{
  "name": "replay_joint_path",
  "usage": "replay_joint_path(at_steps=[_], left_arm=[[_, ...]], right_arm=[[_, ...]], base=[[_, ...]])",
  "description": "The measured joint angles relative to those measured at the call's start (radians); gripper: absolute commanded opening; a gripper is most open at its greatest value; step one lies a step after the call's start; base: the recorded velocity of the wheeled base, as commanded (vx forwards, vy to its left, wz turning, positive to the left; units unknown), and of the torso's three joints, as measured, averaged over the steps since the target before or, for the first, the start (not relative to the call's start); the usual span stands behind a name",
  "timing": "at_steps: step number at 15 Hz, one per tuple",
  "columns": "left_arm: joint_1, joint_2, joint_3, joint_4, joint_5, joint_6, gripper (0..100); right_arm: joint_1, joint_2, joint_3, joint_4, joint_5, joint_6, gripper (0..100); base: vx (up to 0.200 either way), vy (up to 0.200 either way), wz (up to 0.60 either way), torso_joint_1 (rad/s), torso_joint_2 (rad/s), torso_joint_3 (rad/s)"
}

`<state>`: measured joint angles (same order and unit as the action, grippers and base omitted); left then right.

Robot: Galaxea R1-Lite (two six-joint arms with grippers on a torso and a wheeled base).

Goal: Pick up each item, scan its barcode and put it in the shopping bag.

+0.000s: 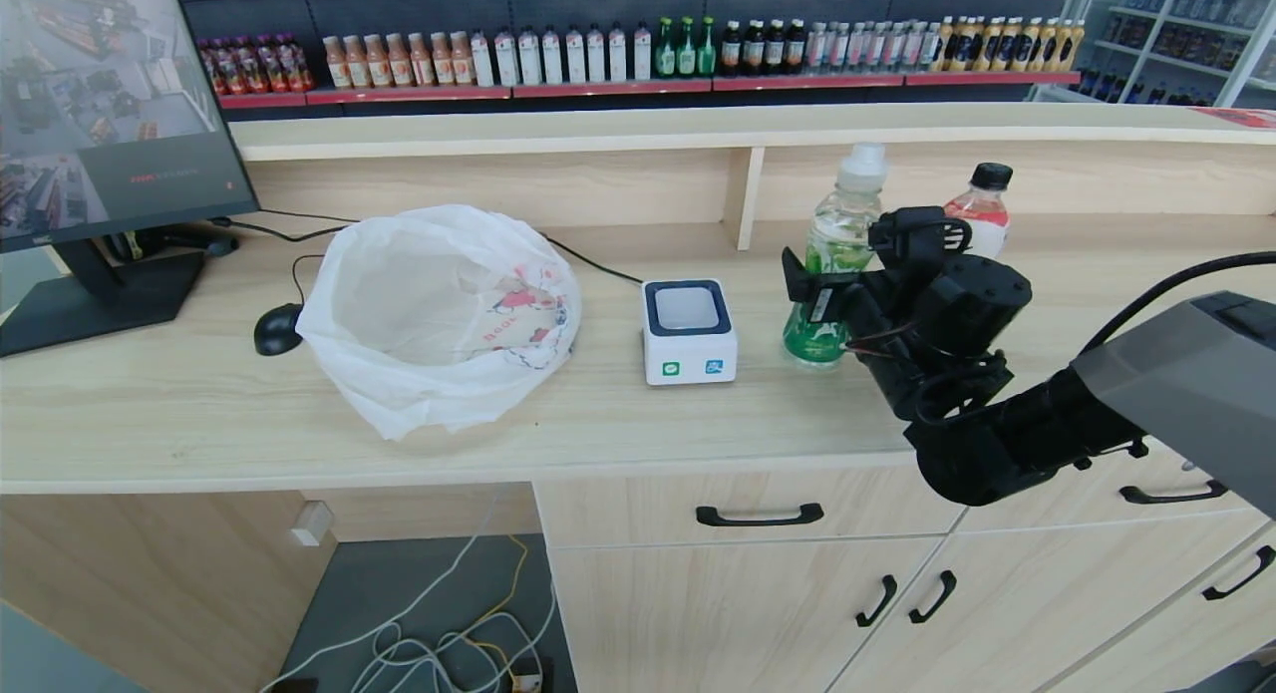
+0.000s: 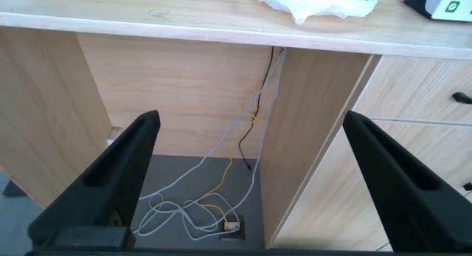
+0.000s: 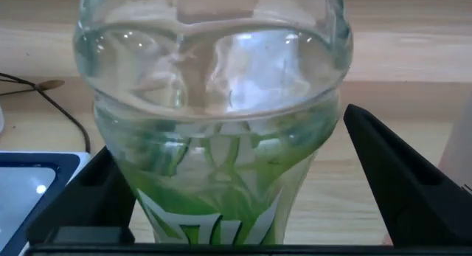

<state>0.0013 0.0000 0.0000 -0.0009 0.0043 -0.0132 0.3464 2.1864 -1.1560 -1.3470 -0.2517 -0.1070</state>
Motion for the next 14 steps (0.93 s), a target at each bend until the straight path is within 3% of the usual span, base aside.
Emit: replay_joint_path(at_steps=[14], left_arm=[[0.000, 0.000, 0.000, 0.000, 0.000, 0.000, 100]], right_arm=[[-0.014, 0.013, -0.005, 0.004, 0.004, 0.049, 100]], base=[[0.000, 0.000, 0.00, 0.000, 0.00, 0.000]])
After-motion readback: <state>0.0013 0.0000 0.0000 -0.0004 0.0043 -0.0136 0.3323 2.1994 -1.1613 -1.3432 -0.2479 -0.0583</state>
